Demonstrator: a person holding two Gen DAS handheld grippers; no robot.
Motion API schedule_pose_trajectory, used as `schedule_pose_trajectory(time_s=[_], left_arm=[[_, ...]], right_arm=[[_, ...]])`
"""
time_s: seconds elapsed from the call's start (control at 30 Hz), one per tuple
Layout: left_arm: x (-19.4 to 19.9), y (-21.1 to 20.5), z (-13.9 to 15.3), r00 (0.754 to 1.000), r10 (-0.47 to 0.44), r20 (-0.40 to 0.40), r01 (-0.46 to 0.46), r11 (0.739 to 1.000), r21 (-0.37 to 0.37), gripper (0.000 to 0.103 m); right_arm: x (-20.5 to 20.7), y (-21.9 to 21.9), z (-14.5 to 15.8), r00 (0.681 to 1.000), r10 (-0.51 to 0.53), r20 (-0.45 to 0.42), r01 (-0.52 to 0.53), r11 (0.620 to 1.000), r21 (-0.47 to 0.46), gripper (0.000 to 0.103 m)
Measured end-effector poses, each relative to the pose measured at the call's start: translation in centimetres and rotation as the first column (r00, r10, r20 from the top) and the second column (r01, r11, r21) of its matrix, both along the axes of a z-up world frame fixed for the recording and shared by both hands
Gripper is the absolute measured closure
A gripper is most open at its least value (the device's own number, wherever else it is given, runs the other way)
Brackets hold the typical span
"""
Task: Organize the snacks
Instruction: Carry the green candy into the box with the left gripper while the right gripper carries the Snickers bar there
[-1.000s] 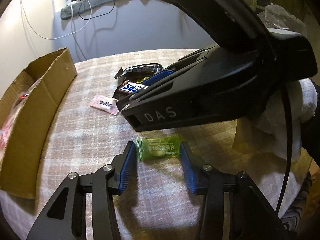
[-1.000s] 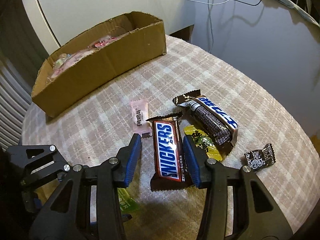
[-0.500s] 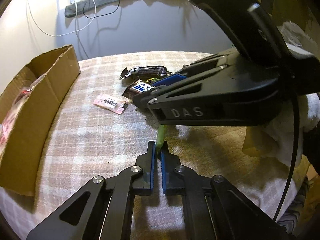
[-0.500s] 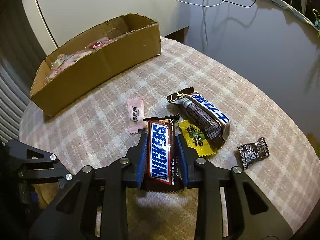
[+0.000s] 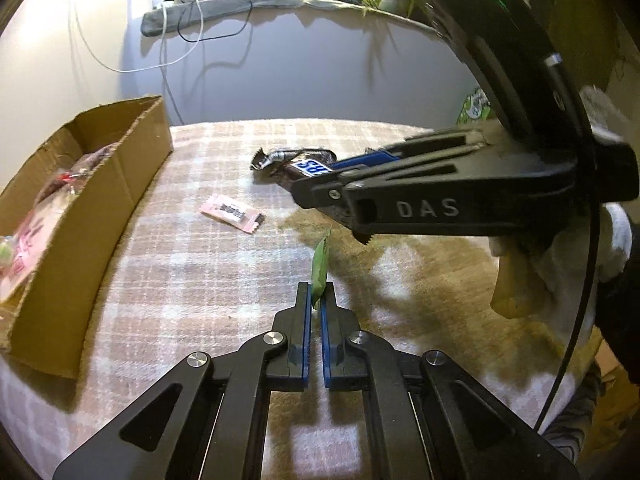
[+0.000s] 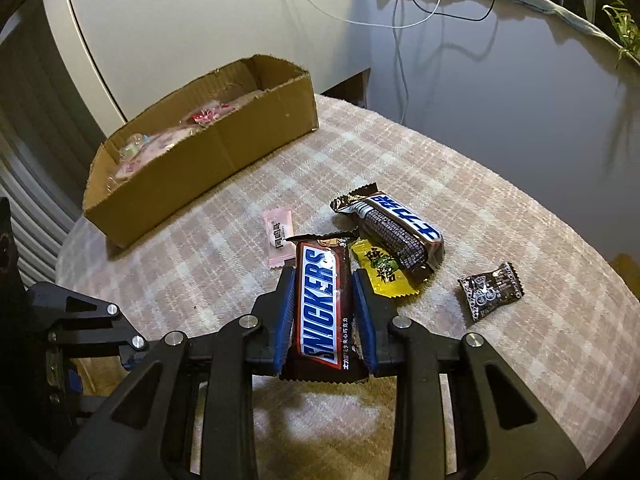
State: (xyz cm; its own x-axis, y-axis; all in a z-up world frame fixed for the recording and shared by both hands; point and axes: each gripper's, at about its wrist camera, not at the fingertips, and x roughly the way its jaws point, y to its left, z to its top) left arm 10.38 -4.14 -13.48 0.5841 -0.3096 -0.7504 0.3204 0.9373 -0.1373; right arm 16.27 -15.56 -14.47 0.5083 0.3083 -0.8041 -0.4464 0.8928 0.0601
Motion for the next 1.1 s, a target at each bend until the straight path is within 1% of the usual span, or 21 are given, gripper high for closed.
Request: schedule_pose_trajectory(time_s=[0.13, 0.37, 0.43, 0.67, 0.83, 1.1], left_arm=[[-0.2, 1.3, 1.1, 1.000, 0.023, 0.012, -0.023, 0.999, -0.030, 0.100], [-0.2, 3.6, 3.0, 0.996, 0.067, 0.055, -0.065, 0.997, -0.044, 0.100], [0.6, 4.8, 3.6, 0.994, 0.083, 0.067, -0.080, 0.996, -0.048, 0.100], [1.1, 8.2, 5.5, 0.984, 0.139, 0.110, -0.134, 0.989, -0.056, 0.100], [1.3, 10.7, 6.6, 0.974, 0.180, 0.137, -0.174, 0.983, -0.057, 0.100], [2.1, 13.6, 7.4, 0.961, 0.224, 0.164, -0.218, 0.974, -0.053, 0.100]], right_arm=[[-0.9, -0.3, 1.1, 1.000, -0.006, 0.018, 0.006, 1.000, 0.013, 0.074], [-1.8, 0.3, 3.4, 0.998, -0.013, 0.061, 0.012, 1.000, 0.020, 0.074], [-2.0, 0.8, 4.1, 0.997, -0.012, 0.075, 0.011, 1.000, 0.017, 0.074], [-1.8, 3.0, 6.1, 0.994, 0.003, 0.113, -0.006, 1.000, 0.022, 0.074], [-1.3, 4.7, 6.8, 0.992, 0.014, 0.123, -0.017, 0.999, 0.028, 0.074], [-0.1, 7.9, 7.6, 0.990, 0.038, 0.139, -0.042, 0.999, 0.022, 0.074]])
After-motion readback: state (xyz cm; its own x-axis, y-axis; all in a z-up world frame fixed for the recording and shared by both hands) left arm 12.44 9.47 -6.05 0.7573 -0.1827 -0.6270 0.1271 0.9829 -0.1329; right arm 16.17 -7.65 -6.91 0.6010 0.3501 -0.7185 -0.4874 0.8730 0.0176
